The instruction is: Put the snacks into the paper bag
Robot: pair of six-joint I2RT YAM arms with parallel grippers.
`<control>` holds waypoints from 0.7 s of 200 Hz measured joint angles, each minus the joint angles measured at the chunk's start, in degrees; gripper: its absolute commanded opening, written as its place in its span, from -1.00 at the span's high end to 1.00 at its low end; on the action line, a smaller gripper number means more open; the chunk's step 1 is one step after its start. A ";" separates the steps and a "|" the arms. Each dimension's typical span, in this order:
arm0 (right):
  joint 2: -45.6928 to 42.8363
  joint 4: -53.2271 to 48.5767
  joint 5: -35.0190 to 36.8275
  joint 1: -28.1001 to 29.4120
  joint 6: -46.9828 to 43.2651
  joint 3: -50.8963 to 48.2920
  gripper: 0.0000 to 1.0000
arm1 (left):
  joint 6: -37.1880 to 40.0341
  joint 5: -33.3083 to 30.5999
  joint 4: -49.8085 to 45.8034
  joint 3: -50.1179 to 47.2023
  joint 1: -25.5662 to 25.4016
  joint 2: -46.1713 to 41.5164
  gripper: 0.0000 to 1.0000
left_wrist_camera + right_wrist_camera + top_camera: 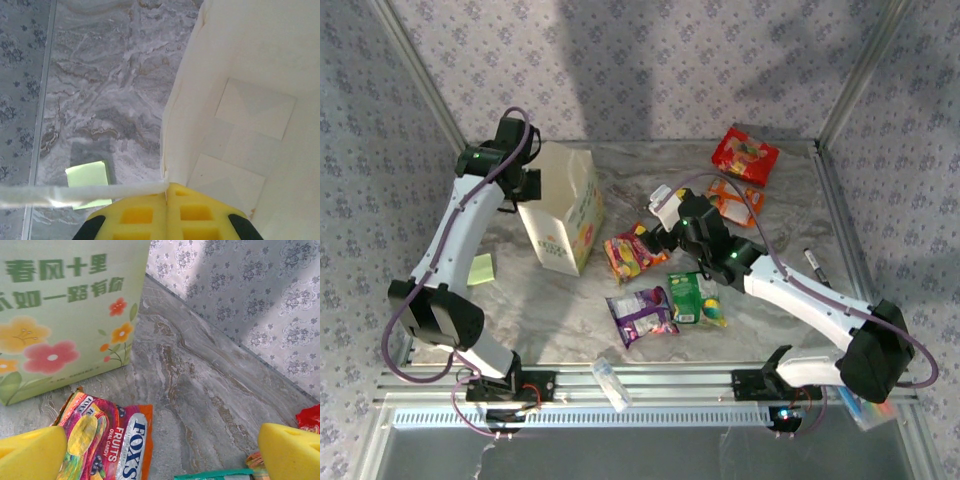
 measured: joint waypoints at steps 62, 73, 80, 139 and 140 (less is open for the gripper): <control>-1.60 0.02 0.76 -0.02 -0.22 -1.09 -1.00 | -4.79 1.70 -1.90 0.44 0.00 -0.26 0.95; -1.92 0.00 0.81 -0.02 -0.24 -1.31 -1.00 | -5.40 1.92 -1.95 0.44 -0.02 -0.55 0.95; -2.03 0.02 0.85 -0.02 -0.24 -1.42 -1.00 | -5.70 1.99 -1.97 0.44 -0.02 -0.74 0.95; -2.23 0.02 1.20 -0.66 -0.20 -1.51 -0.99 | -8.83 0.90 -2.49 -0.26 -0.39 -1.29 0.89; -2.23 0.02 1.20 -0.66 -0.20 -1.51 -0.99 | -8.87 0.87 -2.47 -0.31 -0.39 -1.27 0.88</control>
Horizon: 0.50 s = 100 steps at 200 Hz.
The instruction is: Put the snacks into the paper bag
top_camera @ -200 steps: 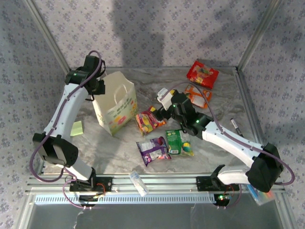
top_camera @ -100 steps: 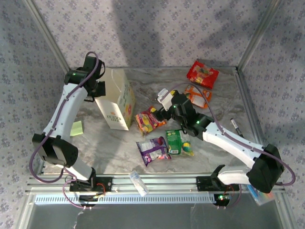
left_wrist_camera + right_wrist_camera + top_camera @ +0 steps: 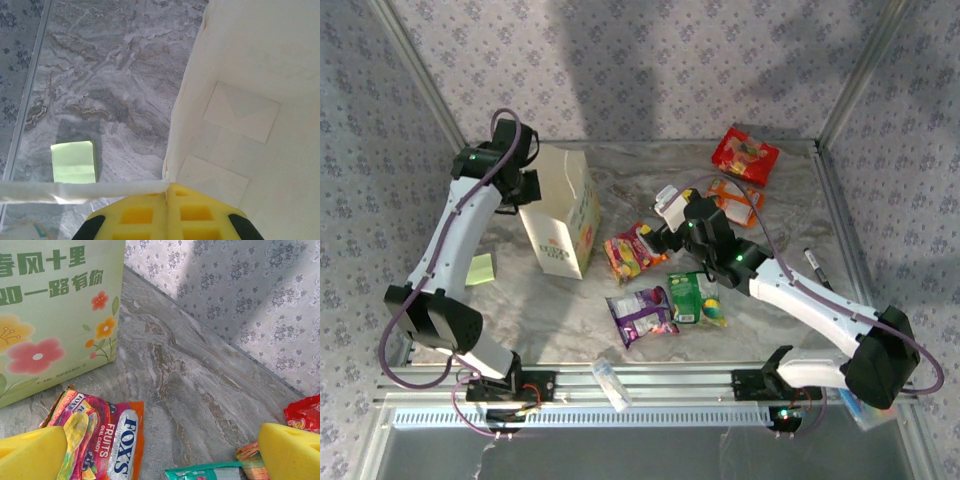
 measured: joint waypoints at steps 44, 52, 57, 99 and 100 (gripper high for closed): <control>-0.02 0.00 -0.02 -0.28 0.00 -0.11 -1.00 | -3.67 -1.16 0.09 -3.30 -1.14 -1.09 0.76; -0.04 -0.02 -0.02 -0.35 0.00 -0.11 -1.00 | -4.07 -1.14 -0.04 -3.56 -1.27 -1.42 0.74; -0.04 -0.02 -0.02 -0.44 0.00 -0.11 -1.00 | -4.28 -1.14 -0.07 -3.63 -1.36 -1.64 0.74; -0.09 0.00 -0.04 -0.72 0.02 -0.22 -1.00 | -4.66 -1.20 -0.20 -4.09 -2.27 -2.78 0.70; -0.09 0.00 -0.04 -0.72 0.02 -0.22 -1.00 | -4.66 -1.20 -0.20 -4.09 -2.25 -2.78 0.70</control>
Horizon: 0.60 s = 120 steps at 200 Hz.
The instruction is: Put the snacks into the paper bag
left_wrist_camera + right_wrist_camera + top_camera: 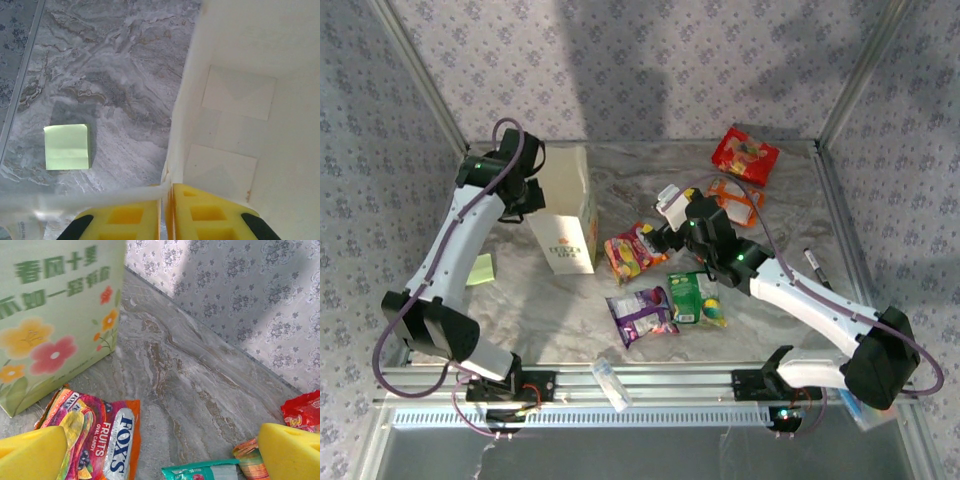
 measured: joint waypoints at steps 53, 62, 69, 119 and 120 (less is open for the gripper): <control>0.00 0.00 0.00 -0.11 0.00 0.00 -1.00 | -0.35 -0.96 -1.25 0.00 -0.13 0.00 0.34; 0.00 0.00 0.00 -0.11 0.00 0.00 -1.00 | -0.50 -1.09 -1.27 -0.02 -0.13 -0.02 0.30; 0.00 0.00 0.00 -0.11 0.00 0.00 -1.00 | -0.57 -1.05 -1.25 -0.04 -0.13 -0.11 0.28; 0.02 0.00 -0.02 -0.22 0.00 0.02 -1.00 | -0.55 0.42 -1.11 -0.22 -0.61 -3.56 0.15; 0.02 0.00 -0.04 -0.22 -0.02 0.02 -1.00 | -0.57 0.44 -1.09 -0.22 -0.63 -3.65 0.14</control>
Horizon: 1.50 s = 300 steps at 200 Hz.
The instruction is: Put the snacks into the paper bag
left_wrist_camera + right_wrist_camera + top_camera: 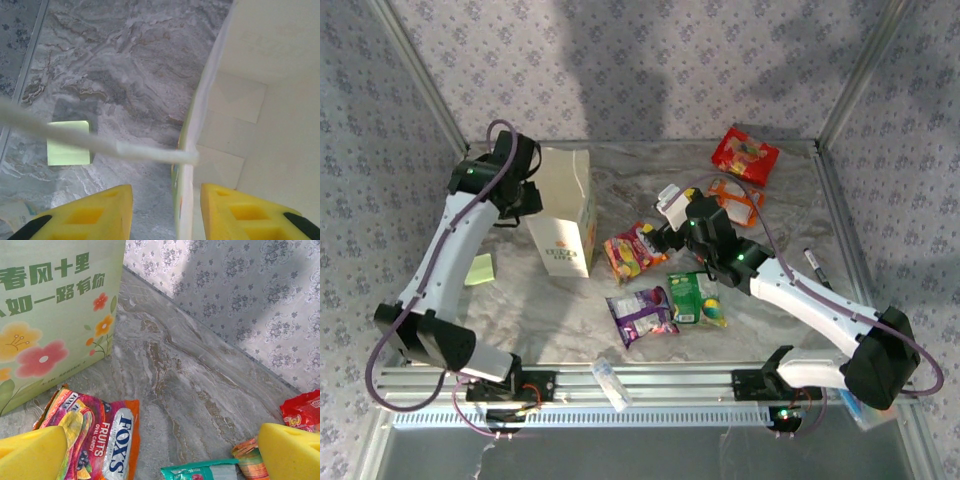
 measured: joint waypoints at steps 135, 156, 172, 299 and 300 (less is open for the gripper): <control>1.09 -4.79 -0.42 -0.11 0.46 3.48 -1.00 | 2.36 0.35 2.95 -0.22 0.42 -3.65 -0.06; 1.66 -5.44 -0.63 -0.15 0.44 3.56 -1.00 | 2.05 1.20 4.15 -0.22 2.71 -3.67 -0.06; 2.16 -5.84 -0.94 -0.15 0.44 3.56 -1.00 | 1.38 1.60 6.14 -0.92 3.93 -4.28 -0.05; 3.17 -6.29 -1.90 -0.15 0.48 4.44 -1.00 | -0.92 8.92 16.65 -5.62 9.44 -8.02 0.25; 3.17 -6.32 -1.90 -0.15 0.48 4.44 -1.00 | -0.92 8.94 16.70 -5.66 9.46 -8.02 0.26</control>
